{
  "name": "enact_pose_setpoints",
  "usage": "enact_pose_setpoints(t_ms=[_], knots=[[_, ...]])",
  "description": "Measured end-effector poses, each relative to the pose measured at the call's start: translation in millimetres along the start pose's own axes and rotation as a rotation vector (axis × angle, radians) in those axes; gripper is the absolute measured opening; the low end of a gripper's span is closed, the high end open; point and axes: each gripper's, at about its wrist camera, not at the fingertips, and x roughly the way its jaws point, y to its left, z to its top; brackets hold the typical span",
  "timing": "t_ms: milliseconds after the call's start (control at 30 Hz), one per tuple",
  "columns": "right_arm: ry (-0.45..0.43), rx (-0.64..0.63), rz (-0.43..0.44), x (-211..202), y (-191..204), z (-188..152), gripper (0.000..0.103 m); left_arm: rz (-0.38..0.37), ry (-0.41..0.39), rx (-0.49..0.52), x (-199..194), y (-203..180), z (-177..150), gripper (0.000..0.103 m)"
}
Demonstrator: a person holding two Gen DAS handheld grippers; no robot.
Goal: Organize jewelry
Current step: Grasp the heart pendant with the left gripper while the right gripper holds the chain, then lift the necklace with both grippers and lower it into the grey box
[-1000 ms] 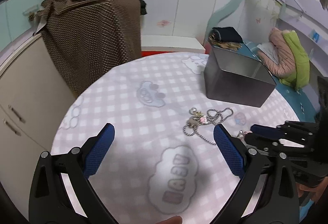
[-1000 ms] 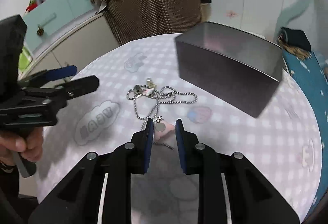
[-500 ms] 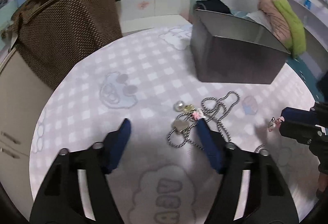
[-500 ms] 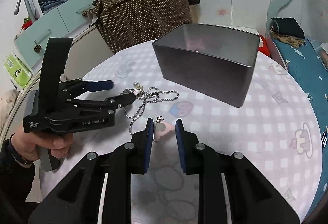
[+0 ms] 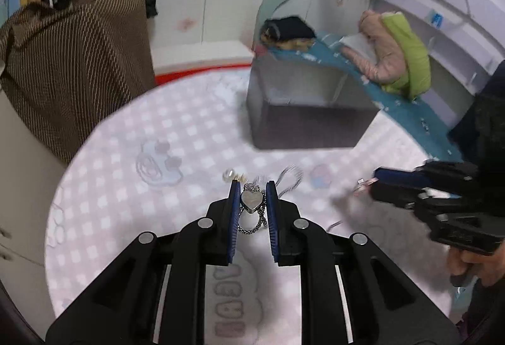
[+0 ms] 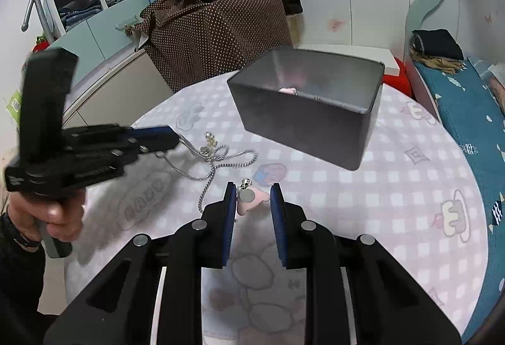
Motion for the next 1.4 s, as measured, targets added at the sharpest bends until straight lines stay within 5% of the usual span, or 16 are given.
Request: enact_pose_setpoints(t_ms=[600,1133,1400], knots=[[-0.121,-0.075,0.0,-44.7,21.0,32.9,0.02,-0.038,-0.223,0.068,-109.1,-18.9,54.7,0.016],[-0.197,-0.163,-0.085,-73.4,28.4,107.9,0.02,-0.047,-0.325,0.101,-140.2,-57.3,131.4,0.016],[-0.162,-0.13,-0.135,-67.4,0.7,145.5,0.02,-0.032,-0.296,0.1,-114.8,-71.3,168.8,0.016]])
